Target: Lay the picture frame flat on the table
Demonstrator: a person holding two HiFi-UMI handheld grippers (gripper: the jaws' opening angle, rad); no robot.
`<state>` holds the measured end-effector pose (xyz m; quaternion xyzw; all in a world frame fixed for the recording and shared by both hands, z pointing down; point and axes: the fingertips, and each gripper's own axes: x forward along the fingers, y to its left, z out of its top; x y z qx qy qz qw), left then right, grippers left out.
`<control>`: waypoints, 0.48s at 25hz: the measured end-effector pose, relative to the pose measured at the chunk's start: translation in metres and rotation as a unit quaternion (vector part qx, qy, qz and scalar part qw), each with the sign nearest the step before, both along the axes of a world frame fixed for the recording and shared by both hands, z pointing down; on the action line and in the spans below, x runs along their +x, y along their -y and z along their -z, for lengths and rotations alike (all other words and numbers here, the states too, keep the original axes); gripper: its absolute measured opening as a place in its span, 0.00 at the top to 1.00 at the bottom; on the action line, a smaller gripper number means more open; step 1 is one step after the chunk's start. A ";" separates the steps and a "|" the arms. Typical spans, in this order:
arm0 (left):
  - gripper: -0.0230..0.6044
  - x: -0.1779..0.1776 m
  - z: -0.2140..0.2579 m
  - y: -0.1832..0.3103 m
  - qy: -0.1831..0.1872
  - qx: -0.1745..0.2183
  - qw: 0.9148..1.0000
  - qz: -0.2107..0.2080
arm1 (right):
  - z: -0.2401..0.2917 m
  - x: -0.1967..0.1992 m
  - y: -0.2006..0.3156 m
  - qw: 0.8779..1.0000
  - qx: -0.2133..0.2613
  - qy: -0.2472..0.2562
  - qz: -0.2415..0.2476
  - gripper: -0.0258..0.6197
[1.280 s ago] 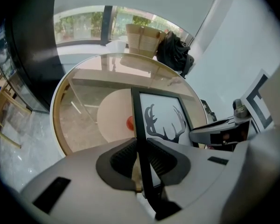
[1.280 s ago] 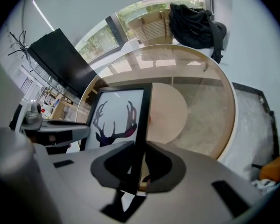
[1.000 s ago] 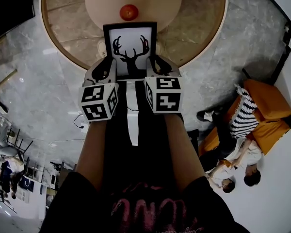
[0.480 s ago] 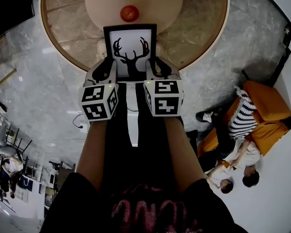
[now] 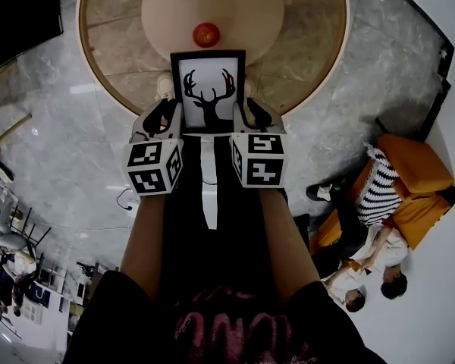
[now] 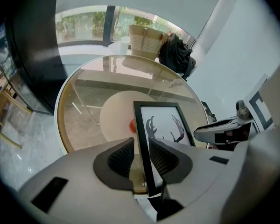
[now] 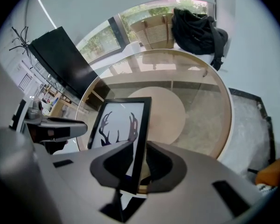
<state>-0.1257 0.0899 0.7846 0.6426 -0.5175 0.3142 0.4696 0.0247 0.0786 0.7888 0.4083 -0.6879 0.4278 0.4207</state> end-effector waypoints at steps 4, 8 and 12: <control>0.82 0.001 0.023 0.008 -0.006 0.018 1.000 -0.006 | 0.024 -0.005 0.007 1.000 0.021 0.005 0.003 0.87; 0.92 0.001 0.047 0.016 0.002 0.040 0.999 -0.005 | 0.049 -0.009 0.016 0.999 0.043 0.016 0.003 0.90; 0.94 0.002 0.074 0.028 0.008 0.068 0.998 -0.013 | 0.077 -0.016 0.030 0.996 0.077 0.034 0.005 0.92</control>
